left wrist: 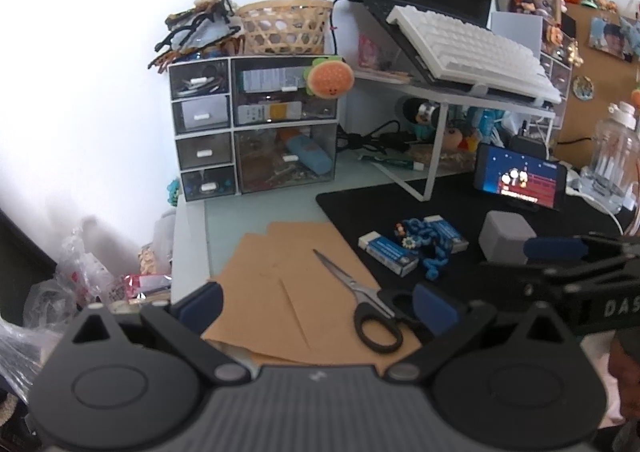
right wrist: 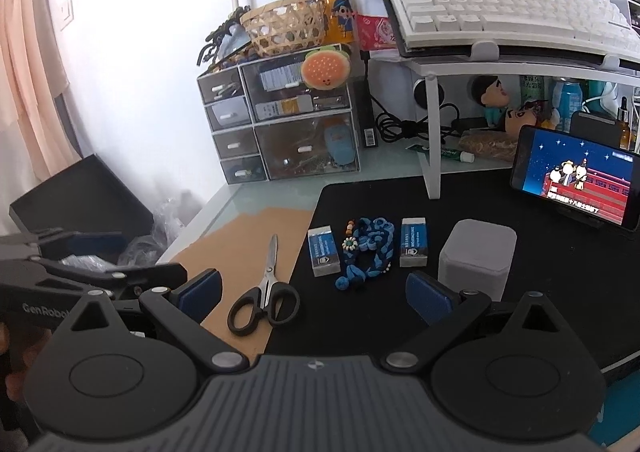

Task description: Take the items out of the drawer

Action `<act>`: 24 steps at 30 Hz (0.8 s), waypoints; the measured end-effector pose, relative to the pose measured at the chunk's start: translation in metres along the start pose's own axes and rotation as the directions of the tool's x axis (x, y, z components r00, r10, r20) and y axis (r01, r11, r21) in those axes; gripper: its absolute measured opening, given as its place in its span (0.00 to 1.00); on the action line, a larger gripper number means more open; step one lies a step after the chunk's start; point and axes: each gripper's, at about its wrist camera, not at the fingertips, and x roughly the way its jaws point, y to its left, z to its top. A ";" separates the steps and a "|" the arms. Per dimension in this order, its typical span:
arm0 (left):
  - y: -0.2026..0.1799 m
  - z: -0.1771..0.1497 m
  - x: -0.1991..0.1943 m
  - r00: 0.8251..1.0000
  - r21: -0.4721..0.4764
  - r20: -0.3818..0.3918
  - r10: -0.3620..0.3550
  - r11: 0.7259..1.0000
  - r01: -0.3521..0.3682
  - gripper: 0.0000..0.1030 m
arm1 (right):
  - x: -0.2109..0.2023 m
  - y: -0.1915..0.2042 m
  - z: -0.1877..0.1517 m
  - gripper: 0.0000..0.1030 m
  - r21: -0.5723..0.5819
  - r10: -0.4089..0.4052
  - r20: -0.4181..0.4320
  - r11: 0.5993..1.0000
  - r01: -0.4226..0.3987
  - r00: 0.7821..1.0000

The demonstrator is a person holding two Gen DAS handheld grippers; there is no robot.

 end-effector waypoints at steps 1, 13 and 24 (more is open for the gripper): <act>0.000 -0.001 0.000 1.000 -0.004 0.001 0.003 1.000 -0.003 1.00 | -0.001 -0.001 0.000 0.98 0.005 0.001 0.005 1.000 -0.001 1.000; 0.005 -0.001 0.004 1.000 -0.036 -0.021 0.013 0.999 -0.014 1.00 | -0.002 -0.004 -0.001 0.98 0.022 0.028 0.023 0.999 -0.029 0.999; 0.008 0.005 0.005 0.999 -0.065 0.002 0.035 0.997 -0.035 1.00 | -0.009 0.001 -0.002 0.98 0.019 0.091 0.074 0.996 -0.093 0.993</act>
